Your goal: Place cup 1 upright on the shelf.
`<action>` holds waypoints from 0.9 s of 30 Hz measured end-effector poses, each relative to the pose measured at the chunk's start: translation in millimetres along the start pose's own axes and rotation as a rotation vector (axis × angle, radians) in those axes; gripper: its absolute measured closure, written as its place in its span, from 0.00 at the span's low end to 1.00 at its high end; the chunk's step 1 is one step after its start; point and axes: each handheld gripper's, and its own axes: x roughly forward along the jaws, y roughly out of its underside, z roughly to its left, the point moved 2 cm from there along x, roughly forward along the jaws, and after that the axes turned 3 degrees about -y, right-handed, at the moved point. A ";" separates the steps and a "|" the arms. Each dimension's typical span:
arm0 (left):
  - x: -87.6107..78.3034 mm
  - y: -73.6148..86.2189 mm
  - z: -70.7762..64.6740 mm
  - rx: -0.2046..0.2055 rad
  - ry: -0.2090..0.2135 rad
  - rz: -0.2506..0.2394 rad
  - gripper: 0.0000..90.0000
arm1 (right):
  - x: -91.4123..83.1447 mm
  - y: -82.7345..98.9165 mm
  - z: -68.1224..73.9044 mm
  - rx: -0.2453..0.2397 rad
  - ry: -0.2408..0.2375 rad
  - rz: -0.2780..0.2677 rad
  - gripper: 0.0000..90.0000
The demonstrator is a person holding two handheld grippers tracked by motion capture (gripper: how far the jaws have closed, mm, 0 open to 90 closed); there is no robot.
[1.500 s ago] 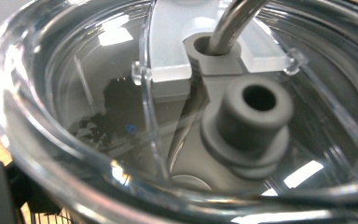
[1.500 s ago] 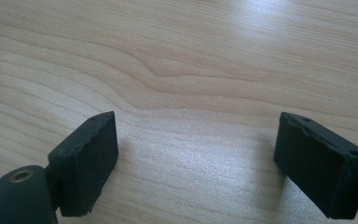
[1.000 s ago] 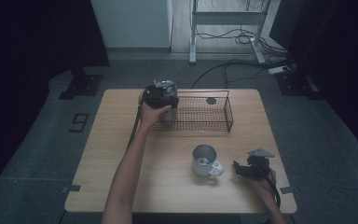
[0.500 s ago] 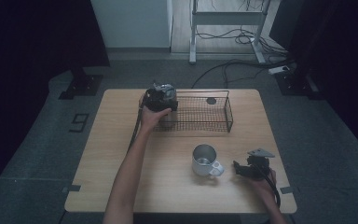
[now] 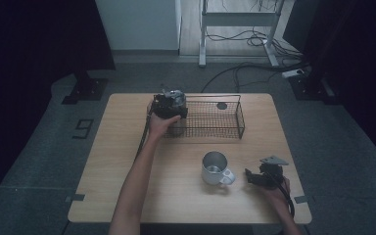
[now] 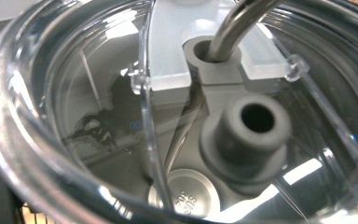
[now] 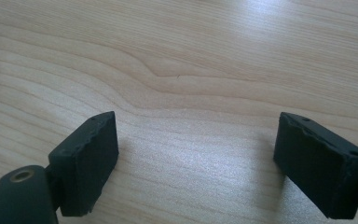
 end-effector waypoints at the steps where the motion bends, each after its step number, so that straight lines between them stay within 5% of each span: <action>1: 0.6 1.2 -0.3 0.001 -0.001 0.003 0.04 | 0.0 0.0 0.0 0.000 0.000 0.000 0.15; 20: -4.9 14.5 -2.0 -0.003 -0.003 -0.013 0.04 | -0.1 0.1 0.3 -0.001 0.003 0.000 0.15; 27: -8.4 13.6 -0.7 -0.042 0.020 -0.022 0.00 | -0.1 0.0 0.3 -0.001 0.003 0.000 0.15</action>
